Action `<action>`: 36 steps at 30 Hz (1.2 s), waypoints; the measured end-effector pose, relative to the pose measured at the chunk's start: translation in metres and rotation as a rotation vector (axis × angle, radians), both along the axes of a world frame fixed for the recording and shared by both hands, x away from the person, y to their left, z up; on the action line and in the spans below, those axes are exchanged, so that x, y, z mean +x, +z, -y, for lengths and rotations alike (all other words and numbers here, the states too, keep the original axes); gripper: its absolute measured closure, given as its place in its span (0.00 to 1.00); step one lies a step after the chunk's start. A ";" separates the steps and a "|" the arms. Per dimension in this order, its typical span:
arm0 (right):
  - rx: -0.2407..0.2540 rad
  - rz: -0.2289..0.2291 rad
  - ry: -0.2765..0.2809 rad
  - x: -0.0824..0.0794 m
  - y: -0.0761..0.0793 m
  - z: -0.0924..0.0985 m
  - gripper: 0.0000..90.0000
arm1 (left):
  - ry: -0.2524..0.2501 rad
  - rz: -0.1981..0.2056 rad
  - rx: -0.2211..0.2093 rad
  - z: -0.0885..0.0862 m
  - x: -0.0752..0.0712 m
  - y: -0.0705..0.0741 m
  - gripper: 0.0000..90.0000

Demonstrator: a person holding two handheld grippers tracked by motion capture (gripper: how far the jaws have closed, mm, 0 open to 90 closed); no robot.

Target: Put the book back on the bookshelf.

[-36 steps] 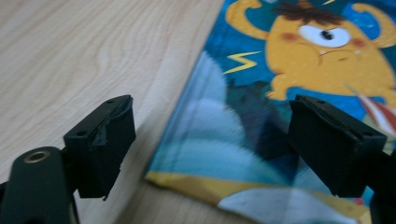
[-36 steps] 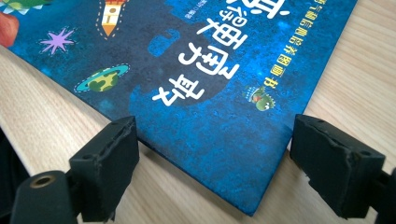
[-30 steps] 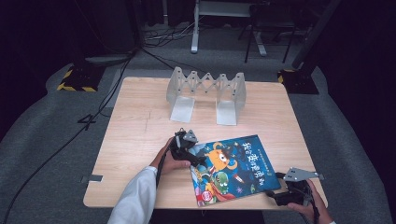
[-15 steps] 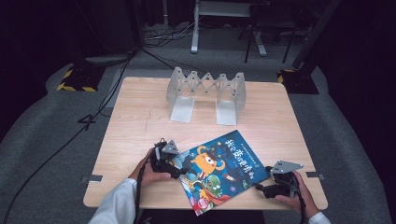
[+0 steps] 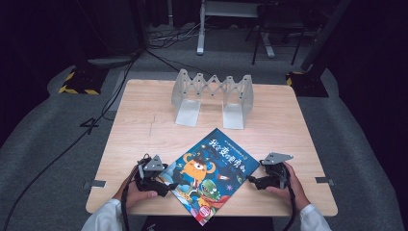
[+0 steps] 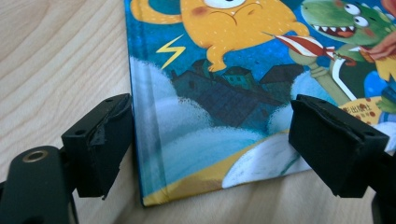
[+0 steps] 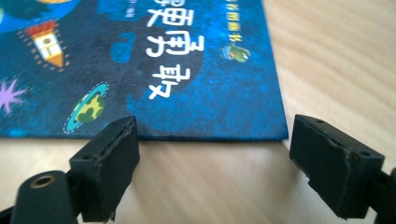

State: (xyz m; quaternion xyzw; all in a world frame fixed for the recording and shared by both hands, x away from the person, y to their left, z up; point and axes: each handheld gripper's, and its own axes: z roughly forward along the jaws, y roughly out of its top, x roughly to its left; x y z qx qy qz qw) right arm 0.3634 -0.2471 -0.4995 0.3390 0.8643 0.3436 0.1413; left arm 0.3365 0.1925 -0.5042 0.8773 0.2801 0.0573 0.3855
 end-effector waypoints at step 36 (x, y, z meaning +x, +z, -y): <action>-0.026 0.048 -0.065 -0.001 0.001 -0.018 0.22 | -0.071 -0.014 0.011 0.023 -0.044 0.002 0.23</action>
